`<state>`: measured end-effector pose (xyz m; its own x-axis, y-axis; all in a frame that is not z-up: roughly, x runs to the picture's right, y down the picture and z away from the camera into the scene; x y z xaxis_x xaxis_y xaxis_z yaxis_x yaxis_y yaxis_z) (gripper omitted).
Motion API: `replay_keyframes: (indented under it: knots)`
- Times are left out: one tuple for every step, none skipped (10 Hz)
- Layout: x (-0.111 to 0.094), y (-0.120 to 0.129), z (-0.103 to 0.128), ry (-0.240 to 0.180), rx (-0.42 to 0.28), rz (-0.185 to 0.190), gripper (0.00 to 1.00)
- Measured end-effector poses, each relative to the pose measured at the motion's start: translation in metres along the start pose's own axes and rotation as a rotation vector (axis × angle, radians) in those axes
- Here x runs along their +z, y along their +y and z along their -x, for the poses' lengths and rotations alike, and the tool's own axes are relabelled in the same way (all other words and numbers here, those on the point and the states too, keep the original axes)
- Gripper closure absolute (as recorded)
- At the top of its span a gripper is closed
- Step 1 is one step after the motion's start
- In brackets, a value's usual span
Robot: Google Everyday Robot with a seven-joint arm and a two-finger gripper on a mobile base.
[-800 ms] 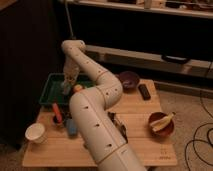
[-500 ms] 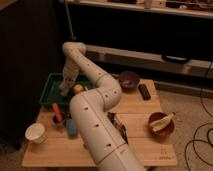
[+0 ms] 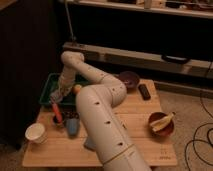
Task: Wipe tray with towel
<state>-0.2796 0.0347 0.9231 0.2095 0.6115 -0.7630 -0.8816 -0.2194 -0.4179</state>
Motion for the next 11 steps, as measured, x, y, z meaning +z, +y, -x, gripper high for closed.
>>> replay_keyframes:
  knots:
    - [0.004,-0.001,-0.006,0.011,-0.005,0.014,1.0]
    - [0.006,-0.002,-0.01,0.016,-0.011,0.013,1.0]
    - [0.007,-0.005,-0.015,0.023,-0.023,0.001,1.0]
    - [0.004,-0.01,-0.018,0.022,-0.03,-0.019,1.0]
    - [-0.001,-0.02,-0.023,0.023,-0.033,-0.047,1.0]
    - [-0.009,-0.032,-0.027,0.018,-0.03,-0.07,1.0]
    - [-0.016,-0.04,-0.029,0.013,-0.023,-0.084,1.0]
    - [-0.025,-0.05,-0.029,0.002,-0.012,-0.093,1.0]
    - [-0.033,-0.057,-0.026,-0.011,-0.002,-0.1,1.0]
    - [-0.039,-0.059,-0.024,-0.017,0.002,-0.111,1.0]
    - [-0.042,-0.061,-0.023,-0.019,0.006,-0.122,1.0]
